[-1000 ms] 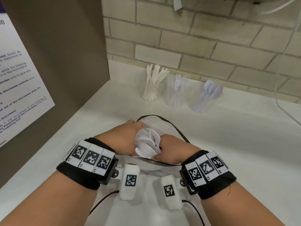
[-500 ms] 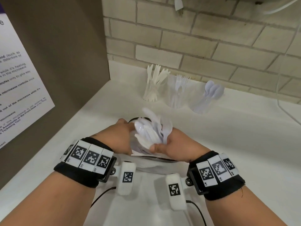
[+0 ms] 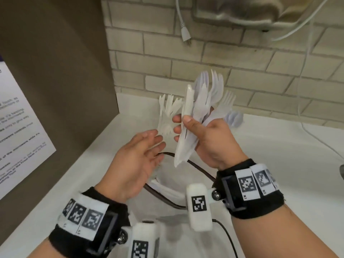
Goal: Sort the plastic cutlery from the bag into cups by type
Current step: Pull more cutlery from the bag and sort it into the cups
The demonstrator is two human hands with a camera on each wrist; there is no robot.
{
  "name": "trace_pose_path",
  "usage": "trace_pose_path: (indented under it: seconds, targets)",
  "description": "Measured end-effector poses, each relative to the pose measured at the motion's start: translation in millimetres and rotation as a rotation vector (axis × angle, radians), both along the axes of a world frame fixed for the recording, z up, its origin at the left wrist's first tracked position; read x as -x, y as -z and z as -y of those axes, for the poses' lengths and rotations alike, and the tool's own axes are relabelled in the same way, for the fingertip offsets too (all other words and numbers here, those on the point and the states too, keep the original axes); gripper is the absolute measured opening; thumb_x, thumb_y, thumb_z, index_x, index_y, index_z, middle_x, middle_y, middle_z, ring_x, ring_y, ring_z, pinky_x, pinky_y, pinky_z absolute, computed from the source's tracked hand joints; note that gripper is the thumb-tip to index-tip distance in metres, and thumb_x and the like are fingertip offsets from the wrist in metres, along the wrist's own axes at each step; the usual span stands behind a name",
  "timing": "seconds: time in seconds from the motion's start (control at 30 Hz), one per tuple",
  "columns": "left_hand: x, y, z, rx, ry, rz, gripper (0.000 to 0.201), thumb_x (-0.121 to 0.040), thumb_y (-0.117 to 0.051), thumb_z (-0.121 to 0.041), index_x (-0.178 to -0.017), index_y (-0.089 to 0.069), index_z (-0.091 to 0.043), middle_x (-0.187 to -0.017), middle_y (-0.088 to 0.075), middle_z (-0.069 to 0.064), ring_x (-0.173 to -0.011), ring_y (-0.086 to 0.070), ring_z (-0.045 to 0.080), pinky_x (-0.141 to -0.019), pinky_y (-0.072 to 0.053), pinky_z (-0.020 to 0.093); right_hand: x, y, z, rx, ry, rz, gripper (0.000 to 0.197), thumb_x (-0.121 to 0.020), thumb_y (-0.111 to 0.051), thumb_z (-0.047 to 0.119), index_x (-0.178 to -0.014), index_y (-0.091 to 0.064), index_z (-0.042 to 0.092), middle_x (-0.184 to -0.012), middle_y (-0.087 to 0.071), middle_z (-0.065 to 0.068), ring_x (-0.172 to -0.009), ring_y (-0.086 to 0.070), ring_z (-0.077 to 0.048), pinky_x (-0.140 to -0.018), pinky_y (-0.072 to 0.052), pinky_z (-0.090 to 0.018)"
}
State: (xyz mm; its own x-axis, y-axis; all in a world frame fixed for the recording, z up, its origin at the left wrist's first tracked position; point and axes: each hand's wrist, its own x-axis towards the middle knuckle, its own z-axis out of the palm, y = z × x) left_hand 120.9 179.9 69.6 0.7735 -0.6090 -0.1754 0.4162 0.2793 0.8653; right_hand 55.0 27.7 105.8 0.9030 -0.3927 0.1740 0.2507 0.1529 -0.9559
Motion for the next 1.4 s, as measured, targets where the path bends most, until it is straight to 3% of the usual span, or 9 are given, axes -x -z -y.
trace_pose_path:
  seconds: [0.23,0.37,0.6,0.83,0.9,0.97,1.17,1.3,1.4]
  targets:
    - [-7.2,-1.0,34.2,0.097,0.205,-0.524,0.062,-0.101,-0.029,-0.044,-0.125,-0.05,0.009,-0.125,-0.055,0.025,-0.126,-0.051,0.037,-0.107,-0.04,0.048,-20.9,-3.3,-10.7,0.033,0.07,0.018,0.025,-0.088,-0.06,-0.004,-0.111,-0.056,0.006,-0.088,-0.065,-0.008,-0.079,-0.066,-0.024,-0.077,-0.057,-0.043]
    - [-8.8,-6.9,37.6,0.245,0.227,-0.578,0.048,-0.102,-0.028,-0.034,-0.125,-0.057,-0.002,-0.122,-0.065,0.021,-0.117,-0.06,0.033,-0.102,-0.045,0.05,-19.1,17.7,-17.5,0.117,0.081,-0.148,0.013,-0.079,-0.069,-0.005,-0.09,-0.068,0.002,-0.084,-0.068,-0.013,-0.086,-0.067,-0.033,-0.079,-0.057,-0.047]
    - [-11.2,3.5,41.1,0.25,0.244,-0.615,0.076,-0.097,-0.022,-0.058,-0.132,-0.047,0.005,-0.126,-0.06,0.025,-0.121,-0.056,0.035,-0.104,-0.041,0.049,-20.7,21.3,-15.1,0.036,0.13,-0.179,0.014,-0.076,-0.068,-0.009,-0.088,-0.067,-0.002,-0.073,-0.065,-0.01,-0.072,-0.064,-0.026,-0.066,-0.056,-0.039]
    - [-4.3,-9.4,36.8,-0.197,0.362,0.244,0.079,-0.063,-0.071,-0.064,-0.134,-0.045,-0.038,-0.129,-0.061,-0.009,-0.119,-0.058,0.018,-0.103,-0.043,0.046,-22.3,20.8,-9.2,-0.103,0.023,-0.199,0.023,-0.056,-0.067,0.008,-0.075,-0.055,0.002,-0.067,-0.057,-0.011,-0.062,-0.058,-0.025,-0.058,-0.049,-0.034]
    - [-5.8,-9.9,37.1,-0.258,0.316,0.345,0.085,-0.054,-0.076,-0.059,-0.13,-0.043,-0.042,-0.124,-0.061,-0.015,-0.116,-0.059,0.013,-0.098,-0.046,0.045,-23.5,23.7,-6.2,-0.124,0.007,-0.178,0.016,-0.071,-0.062,-0.005,-0.083,-0.055,0.003,-0.079,-0.06,-0.014,-0.076,-0.059,-0.028,-0.071,-0.052,-0.041]
    - [-9.7,-11.0,37.4,-0.228,0.255,0.383,0.079,-0.055,-0.079,-0.054,-0.126,-0.05,-0.037,-0.12,-0.065,-0.01,-0.111,-0.063,0.014,-0.093,-0.051,0.043,-22.5,28.2,-6.9,-0.017,0.032,-0.177,0.021,-0.079,-0.056,-0.012,-0.084,-0.062,0.007,-0.085,-0.066,-0.017,-0.084,-0.065,-0.034,-0.076,-0.055,-0.047]
    - [-15.0,-13.8,38.3,-0.191,0.12,0.418,0.038,-0.067,-0.081,-0.019,-0.102,-0.071,-0.008,-0.097,-0.075,0.011,-0.094,-0.072,0.024,-0.087,-0.056,0.048,-19.4,34.9,-24.9,0.251,-0.187,-0.223,0.038,-0.05,-0.058,-0.016,-0.049,-0.068,0.021,-0.061,-0.068,0.003,-0.069,-0.066,-0.015,-0.061,-0.051,-0.028]
    - [-15.2,-12.5,36.0,-0.077,0.091,0.321,0.015,-0.084,-0.067,-0.007,-0.097,-0.072,-0.008,-0.099,-0.076,0.007,-0.097,-0.071,0.018,-0.081,-0.057,0.032,-18.2,31.7,-26.7,0.368,-0.196,-0.226,0.026,-0.064,-0.066,-0.017,-0.082,-0.067,0.002,-0.074,-0.067,-0.013,-0.076,-0.067,-0.022,-0.074,-0.057,-0.038]
    - [-18.7,-14.5,35.0,-0.006,0.029,0.285,0.012,-0.085,-0.063,-0.008,-0.088,-0.074,-0.012,-0.097,-0.076,0.009,-0.09,-0.071,0.02,-0.077,-0.057,0.031,-17.0,34.4,-27.1,0.512,-0.147,-0.333,0.026,-0.065,-0.073,-0.003,-0.082,-0.062,0.013,-0.075,-0.065,-0.004,-0.072,-0.064,-0.014,-0.071,-0.054,-0.031]
